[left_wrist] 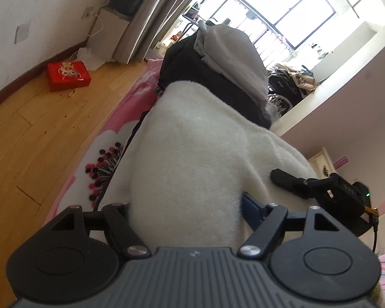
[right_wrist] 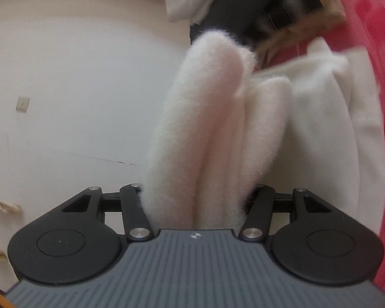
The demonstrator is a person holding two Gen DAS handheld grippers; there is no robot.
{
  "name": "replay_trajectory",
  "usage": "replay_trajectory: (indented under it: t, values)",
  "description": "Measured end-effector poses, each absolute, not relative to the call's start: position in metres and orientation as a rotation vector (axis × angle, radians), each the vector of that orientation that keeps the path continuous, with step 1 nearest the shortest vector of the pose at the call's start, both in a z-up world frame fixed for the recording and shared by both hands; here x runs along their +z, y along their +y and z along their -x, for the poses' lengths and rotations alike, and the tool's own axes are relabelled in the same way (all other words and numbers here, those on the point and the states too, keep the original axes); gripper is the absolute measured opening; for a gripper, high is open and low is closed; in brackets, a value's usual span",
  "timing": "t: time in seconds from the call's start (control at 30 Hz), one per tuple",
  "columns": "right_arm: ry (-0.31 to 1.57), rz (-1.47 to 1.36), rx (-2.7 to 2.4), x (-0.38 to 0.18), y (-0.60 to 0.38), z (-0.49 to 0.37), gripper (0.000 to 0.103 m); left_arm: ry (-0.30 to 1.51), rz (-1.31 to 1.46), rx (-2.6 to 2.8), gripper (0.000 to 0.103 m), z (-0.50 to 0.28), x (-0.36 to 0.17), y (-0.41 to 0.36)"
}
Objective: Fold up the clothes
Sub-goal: 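Lift the folded sweater off the bedspread with both tools, then lower the cream sweater onto the white clothes stack and open both tools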
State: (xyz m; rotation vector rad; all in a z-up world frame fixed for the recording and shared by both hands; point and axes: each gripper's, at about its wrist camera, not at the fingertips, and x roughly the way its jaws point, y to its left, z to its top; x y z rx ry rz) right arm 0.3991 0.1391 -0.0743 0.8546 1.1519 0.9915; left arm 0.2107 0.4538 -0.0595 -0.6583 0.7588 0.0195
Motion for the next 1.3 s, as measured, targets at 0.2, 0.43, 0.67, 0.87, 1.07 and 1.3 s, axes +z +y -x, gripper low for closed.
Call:
replay_trajectory:
  t: [0.2,0.43,0.67,0.87,1.07,1.3]
  values:
    - [1.235,-0.924,1.015,-0.116,0.119,-0.42,0.059,0.769,0.625,0.022,0.08,-0.214,-0.059,0.449]
    - [1.142,-0.873,1.041,-0.085,0.063,-0.417,0.071,0.711,0.542,0.081,0.078,-0.185,-0.02,0.449]
    - [0.8,-0.53,1.161,-0.013,0.038,-0.375,0.052,0.681,0.34,-0.012,0.078,-0.172,0.005,0.393]
    - [0.624,-0.028,1.419,-0.025,0.095,-0.274,0.046,0.732,0.197,0.03,0.078,-0.168,-0.022,0.369]
    - [0.492,0.195,1.411,-0.037,0.111,-0.231,0.041,0.745,0.222,0.036,0.078,-0.163,-0.019,0.375]
    - [0.44,0.051,1.16,-0.027,0.113,-0.322,0.04,0.728,0.194,0.049,0.081,-0.163,-0.025,0.367]
